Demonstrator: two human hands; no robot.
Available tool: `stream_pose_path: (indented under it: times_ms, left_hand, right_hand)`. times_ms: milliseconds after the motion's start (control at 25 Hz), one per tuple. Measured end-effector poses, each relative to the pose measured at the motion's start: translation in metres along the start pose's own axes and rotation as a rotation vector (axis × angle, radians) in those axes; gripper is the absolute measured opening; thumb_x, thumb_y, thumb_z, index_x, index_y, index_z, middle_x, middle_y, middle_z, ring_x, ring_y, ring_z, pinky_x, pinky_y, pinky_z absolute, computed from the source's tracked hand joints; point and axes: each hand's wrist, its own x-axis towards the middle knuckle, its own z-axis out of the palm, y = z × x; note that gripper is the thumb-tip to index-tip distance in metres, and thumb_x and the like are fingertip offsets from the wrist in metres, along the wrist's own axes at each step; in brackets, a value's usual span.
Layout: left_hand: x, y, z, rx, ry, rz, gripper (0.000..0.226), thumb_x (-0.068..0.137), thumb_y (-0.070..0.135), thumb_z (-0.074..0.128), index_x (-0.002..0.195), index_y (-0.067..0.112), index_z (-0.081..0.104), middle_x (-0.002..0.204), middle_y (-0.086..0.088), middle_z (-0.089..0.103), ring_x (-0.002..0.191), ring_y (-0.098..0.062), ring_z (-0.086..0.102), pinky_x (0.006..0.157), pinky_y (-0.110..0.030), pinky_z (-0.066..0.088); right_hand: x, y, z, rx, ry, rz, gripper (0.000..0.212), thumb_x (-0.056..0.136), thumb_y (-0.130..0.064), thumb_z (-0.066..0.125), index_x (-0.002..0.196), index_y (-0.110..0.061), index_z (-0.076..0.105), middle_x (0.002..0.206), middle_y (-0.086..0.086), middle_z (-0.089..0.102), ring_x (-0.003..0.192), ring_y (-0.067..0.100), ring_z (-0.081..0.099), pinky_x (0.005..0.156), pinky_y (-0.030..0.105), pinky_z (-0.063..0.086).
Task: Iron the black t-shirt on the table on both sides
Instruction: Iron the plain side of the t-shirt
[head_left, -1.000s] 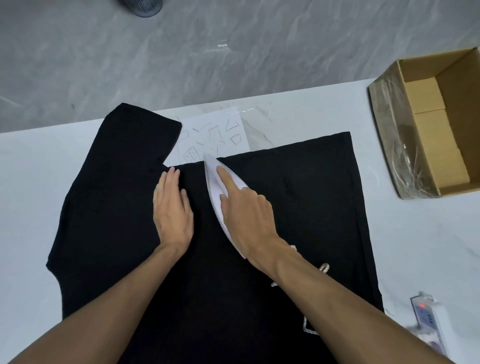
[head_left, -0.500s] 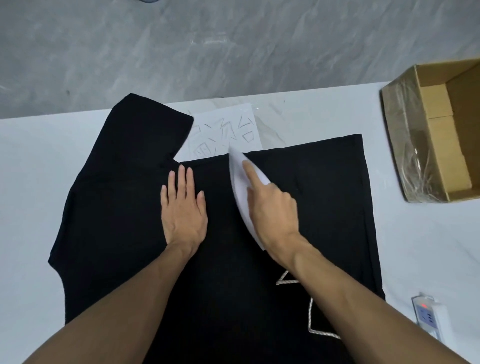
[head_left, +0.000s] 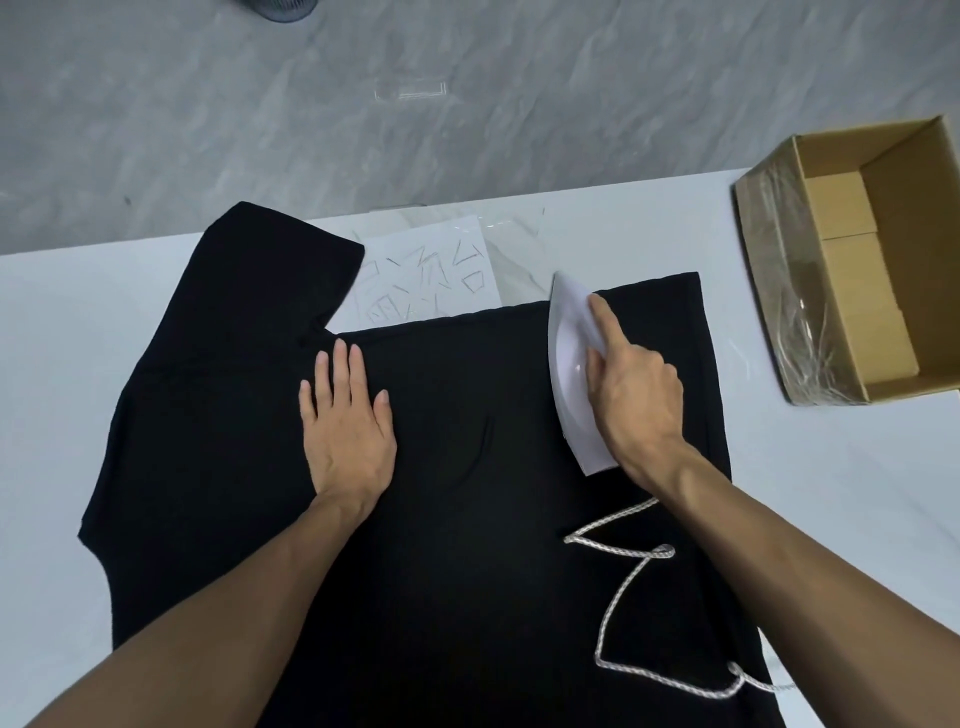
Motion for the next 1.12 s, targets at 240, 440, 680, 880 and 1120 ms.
stream_pose_path:
  times_ms: [240, 440, 680, 880, 1120]
  left_hand:
    - [-0.011, 0.109, 0.001, -0.085, 0.026, 0.289, 0.057, 0.104, 0.032, 0.021, 0.156, 0.014, 0.006, 0.165, -0.005, 0.004, 0.152, -0.023, 0.003, 0.124, -0.042, 0.007]
    - [-0.007, 0.138, 0.025, 0.009, -0.028, 0.248, 0.059, 0.104, 0.044, 0.010, 0.155, 0.016, -0.002, 0.165, -0.006, -0.001, 0.152, -0.024, -0.001, 0.124, -0.045, 0.007]
    - [-0.008, 0.140, 0.018, 0.036, -0.045, 0.260, 0.060, 0.103, 0.048, 0.010, 0.156, 0.023, -0.003, 0.165, -0.006, 0.000, 0.152, -0.025, -0.003, 0.124, -0.045, 0.004]
    - [-0.008, 0.141, 0.016, 0.039, -0.049, 0.266, 0.059, 0.103, 0.048, 0.010, 0.156, 0.025, -0.002, 0.165, -0.007, 0.001, 0.152, -0.026, -0.002, 0.124, -0.046, 0.004]
    - [-0.008, 0.140, 0.017, 0.052, -0.035, 0.262, 0.061, 0.103, 0.049, 0.013, 0.156, 0.021, 0.000, 0.165, -0.009, 0.000, 0.152, -0.027, -0.002, 0.124, -0.046, 0.005]
  right_hand:
    - [0.002, 0.005, 0.003, 0.023, 0.011, -0.025, 0.055, 0.102, -0.024, 0.038, 0.151, -0.037, 0.018, 0.063, 0.003, 0.048, 0.050, 0.020, 0.036, 0.058, 0.032, 0.031]
    - [0.003, 0.007, 0.004, 0.023, 0.008, -0.057, 0.056, 0.102, -0.019, 0.038, 0.152, -0.033, 0.017, 0.059, 0.001, 0.048, 0.047, 0.018, 0.045, 0.053, 0.033, 0.037]
    - [0.008, 0.021, -0.002, -0.020, -0.009, -0.061, 0.059, 0.101, -0.018, 0.040, 0.152, -0.036, 0.014, 0.056, -0.002, 0.040, 0.045, 0.014, 0.037, 0.048, 0.031, 0.026]
    - [0.017, 0.060, -0.020, 0.017, 0.032, 0.024, 0.055, 0.101, -0.021, 0.036, 0.151, -0.035, 0.019, 0.055, -0.002, 0.038, 0.047, 0.016, 0.033, 0.055, 0.033, 0.029]
    - [0.024, 0.073, -0.026, -0.005, 0.032, 0.085, 0.054, 0.101, -0.024, 0.038, 0.152, -0.033, 0.021, 0.057, -0.002, 0.036, 0.054, 0.023, 0.035, 0.059, 0.034, 0.029]
